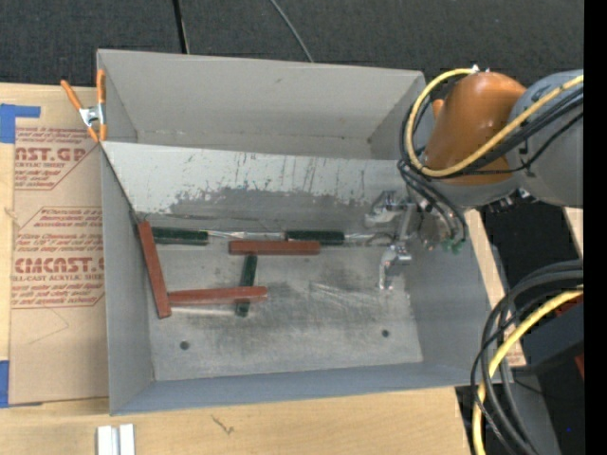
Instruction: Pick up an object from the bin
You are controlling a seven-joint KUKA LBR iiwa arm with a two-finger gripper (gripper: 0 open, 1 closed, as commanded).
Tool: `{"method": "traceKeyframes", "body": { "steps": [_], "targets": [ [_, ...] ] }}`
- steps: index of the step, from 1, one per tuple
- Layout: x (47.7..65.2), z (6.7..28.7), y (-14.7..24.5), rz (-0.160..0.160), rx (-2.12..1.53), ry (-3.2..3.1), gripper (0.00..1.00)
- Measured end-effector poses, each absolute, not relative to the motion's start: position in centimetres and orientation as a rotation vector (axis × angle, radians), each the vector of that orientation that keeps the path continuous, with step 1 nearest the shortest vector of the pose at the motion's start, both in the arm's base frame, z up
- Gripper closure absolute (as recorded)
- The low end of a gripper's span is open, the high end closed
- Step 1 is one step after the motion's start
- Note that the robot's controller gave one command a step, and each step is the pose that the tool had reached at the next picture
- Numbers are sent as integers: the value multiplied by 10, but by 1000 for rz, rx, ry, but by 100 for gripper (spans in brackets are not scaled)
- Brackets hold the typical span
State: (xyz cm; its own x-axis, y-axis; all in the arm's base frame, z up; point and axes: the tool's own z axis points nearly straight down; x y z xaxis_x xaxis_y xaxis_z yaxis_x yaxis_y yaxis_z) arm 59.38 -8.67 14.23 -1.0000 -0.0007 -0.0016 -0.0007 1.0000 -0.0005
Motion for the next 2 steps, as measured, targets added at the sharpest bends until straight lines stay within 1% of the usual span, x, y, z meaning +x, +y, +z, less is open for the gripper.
{"method": "traceKeyframes", "body": {
  "steps": [1, 2],
  "targets": [
    [540, 75, -94, 0, 198, 3123, 100],
    [536, 72, -93, 0, 198, 3134, 0]
  ]
}}
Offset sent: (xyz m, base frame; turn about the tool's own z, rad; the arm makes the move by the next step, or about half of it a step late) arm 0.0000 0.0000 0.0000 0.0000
